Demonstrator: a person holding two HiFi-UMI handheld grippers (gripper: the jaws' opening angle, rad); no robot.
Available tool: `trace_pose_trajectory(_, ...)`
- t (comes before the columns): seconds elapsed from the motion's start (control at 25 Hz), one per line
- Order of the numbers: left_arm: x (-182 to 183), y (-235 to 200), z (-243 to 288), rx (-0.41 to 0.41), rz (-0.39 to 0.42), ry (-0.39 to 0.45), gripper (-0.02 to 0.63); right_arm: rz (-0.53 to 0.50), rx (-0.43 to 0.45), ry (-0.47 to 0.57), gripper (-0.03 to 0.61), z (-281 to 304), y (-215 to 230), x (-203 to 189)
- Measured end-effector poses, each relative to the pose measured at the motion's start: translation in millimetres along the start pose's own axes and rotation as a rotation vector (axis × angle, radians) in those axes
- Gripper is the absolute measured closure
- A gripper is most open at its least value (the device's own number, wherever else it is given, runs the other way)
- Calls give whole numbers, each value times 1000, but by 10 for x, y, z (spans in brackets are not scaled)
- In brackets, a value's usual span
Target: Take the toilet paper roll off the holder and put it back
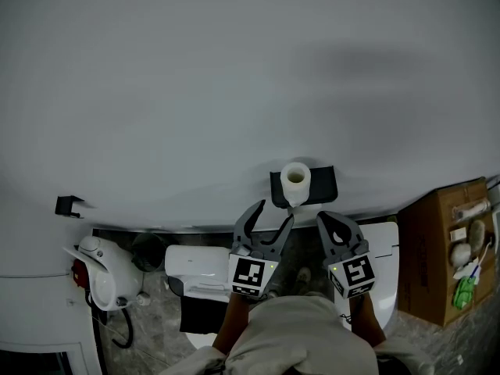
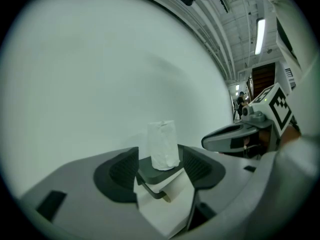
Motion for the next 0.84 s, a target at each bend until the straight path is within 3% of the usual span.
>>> trace_pose_trajectory(0.2,13,-10,-100,-7,0,14,338,-8,-22,-3,581,-43,-69,4)
trace_pose_trajectory(0.6,102,11,-366,-95,-23,78,350,-73,-151,-1,581,-281,-363,95)
trace_pose_trajectory(0.84,58,-55,-513,-103,-35,72,357,-124,-191,12,581,-269,-501,142)
Point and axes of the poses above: the fingertips, and each gripper's own axes: z forward along the fingers, y to its right, x out of its top, the point moved 7 cm from there along -z, backward along the fingers, and after that the axes turned 10 degrees about y, right-handed, at the moved point
